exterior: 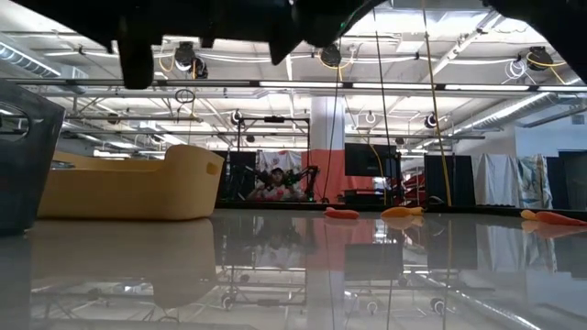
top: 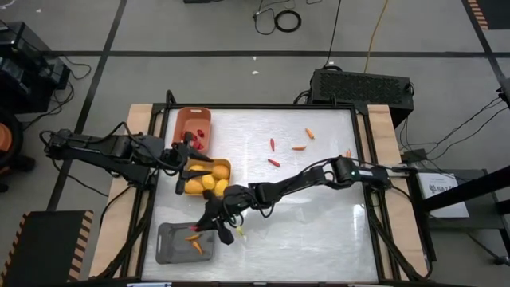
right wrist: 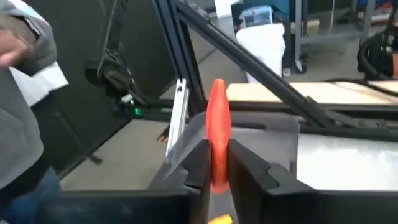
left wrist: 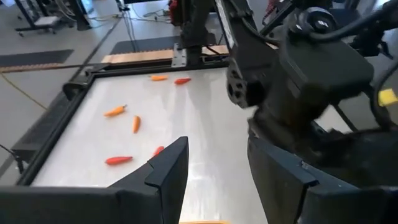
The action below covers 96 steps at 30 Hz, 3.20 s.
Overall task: Sort produce into baskets
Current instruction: Put the red chili pepper into the gray bin, then put the yellow chili pepper into the gray bin
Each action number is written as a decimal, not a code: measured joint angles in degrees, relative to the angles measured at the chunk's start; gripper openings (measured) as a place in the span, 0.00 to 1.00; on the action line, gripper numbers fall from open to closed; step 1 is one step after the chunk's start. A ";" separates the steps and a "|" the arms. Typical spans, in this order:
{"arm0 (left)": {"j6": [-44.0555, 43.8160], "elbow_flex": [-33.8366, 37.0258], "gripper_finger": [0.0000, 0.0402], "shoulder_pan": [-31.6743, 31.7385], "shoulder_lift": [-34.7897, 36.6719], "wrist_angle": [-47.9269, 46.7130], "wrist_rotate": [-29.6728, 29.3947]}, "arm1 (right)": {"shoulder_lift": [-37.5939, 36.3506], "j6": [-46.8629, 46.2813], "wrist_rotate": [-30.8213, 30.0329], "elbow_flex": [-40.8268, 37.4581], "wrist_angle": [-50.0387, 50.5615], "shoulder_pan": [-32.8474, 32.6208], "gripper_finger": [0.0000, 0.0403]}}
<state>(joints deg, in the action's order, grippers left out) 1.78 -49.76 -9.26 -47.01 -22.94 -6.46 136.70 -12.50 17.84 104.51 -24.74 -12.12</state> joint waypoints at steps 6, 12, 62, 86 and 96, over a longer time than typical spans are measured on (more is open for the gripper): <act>0.10 0.00 0.43 0.09 -0.10 0.42 -1.09 | 5.12 -0.33 2.67 6.09 -0.43 -0.38 0.19; 0.09 0.00 0.43 0.09 -0.11 0.48 -1.09 | 7.48 -0.40 4.73 10.09 1.83 0.04 0.26; -18.48 -0.96 0.43 12.00 -28.82 36.81 1.97 | -44.25 33.15 -14.93 -44.98 63.55 42.33 0.27; 3.17 0.70 0.43 22.98 -27.50 16.79 22.69 | -32.09 22.81 -12.45 -44.85 59.11 41.34 0.23; 4.69 0.68 0.43 23.54 -27.35 18.81 24.69 | -34.07 10.44 -11.79 -45.11 61.23 40.91 0.02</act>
<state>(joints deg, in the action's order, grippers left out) 6.47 -49.08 14.28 -74.36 -4.13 18.24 102.62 -2.07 6.05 59.40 36.49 28.78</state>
